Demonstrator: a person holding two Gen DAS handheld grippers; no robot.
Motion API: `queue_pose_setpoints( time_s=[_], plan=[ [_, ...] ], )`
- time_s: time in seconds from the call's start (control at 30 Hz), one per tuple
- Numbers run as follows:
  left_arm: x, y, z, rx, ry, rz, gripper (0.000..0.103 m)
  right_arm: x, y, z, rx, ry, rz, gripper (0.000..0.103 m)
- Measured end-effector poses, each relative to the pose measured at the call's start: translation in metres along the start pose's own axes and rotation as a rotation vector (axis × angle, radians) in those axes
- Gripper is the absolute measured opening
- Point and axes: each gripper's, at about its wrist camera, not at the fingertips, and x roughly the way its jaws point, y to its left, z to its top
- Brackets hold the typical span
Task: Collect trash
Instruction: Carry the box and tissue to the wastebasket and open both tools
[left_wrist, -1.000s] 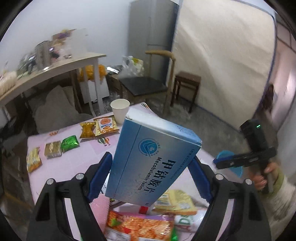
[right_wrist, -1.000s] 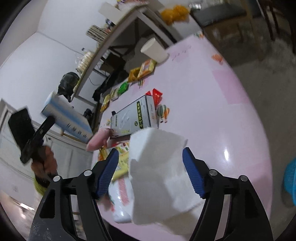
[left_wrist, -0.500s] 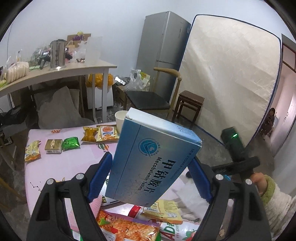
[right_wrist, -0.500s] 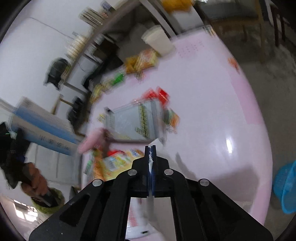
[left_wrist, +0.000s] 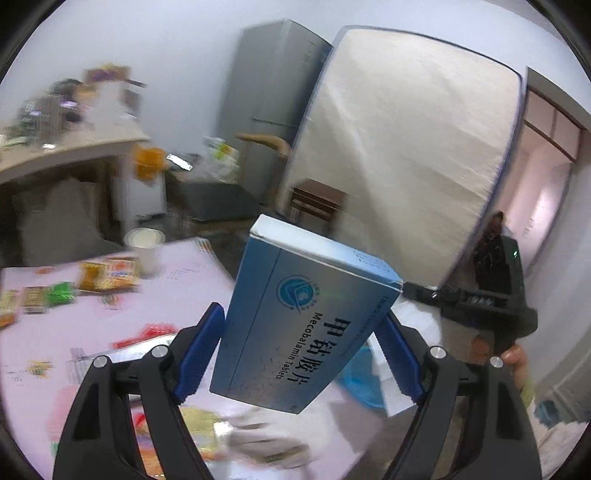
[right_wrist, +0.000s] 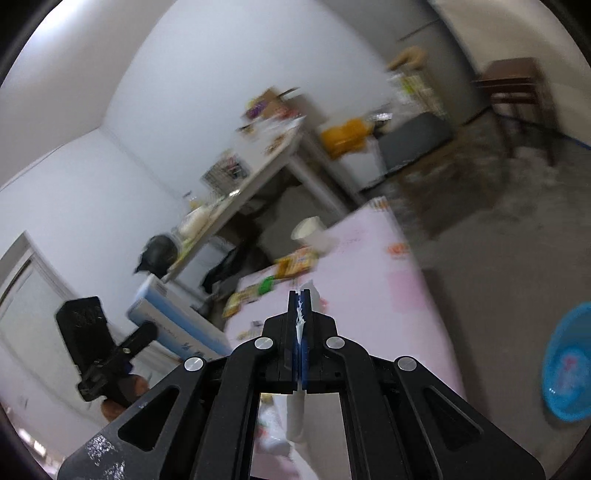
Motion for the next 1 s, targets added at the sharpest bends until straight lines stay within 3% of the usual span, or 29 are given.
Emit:
queue_pose_setpoints(
  time_s=[0.17,0.27,0.4,0.5,0.67,0.77,0.83,0.87,1.0],
  plan=[
    [0.103,-0.081,-0.009,0.051,0.149,-0.124,0.08,-0.057,-0.089,-0.02,0.136,-0.078,-0.151,0.0],
    [0.186,-0.136,-0.028,0.091,0.278,-0.176,0.08,-0.082,-0.149,-0.034,0.249,-0.108,-0.232,0.0],
    [0.278,-0.181,-0.062,0.083,0.433,-0.234,0.08,-0.097,-0.223,-0.053,0.389,-0.134,-0.318,0.0],
    [0.343,-0.208,-0.092,0.084,0.523,-0.23,0.08,-0.095,-0.281,-0.066,0.504,-0.143,-0.342,0.0],
    [0.422,-0.236,-0.127,0.079,0.593,-0.205,0.08,-0.085,-0.357,-0.077,0.641,-0.169,-0.352,0.0],
    [0.459,-0.246,-0.144,0.076,0.636,-0.15,0.087,-0.084,-0.391,-0.086,0.693,-0.178,-0.384,0.006],
    [0.477,-0.245,-0.154,0.074,0.646,-0.085,0.092,-0.081,-0.414,-0.092,0.724,-0.153,-0.411,0.024],
    [0.481,-0.245,-0.157,0.07,0.646,-0.075,0.092,-0.08,-0.421,-0.096,0.739,-0.147,-0.437,0.039],
    [0.474,-0.247,-0.162,0.059,0.644,-0.104,0.093,-0.087,-0.435,-0.108,0.769,-0.149,-0.487,0.05]
  ],
)
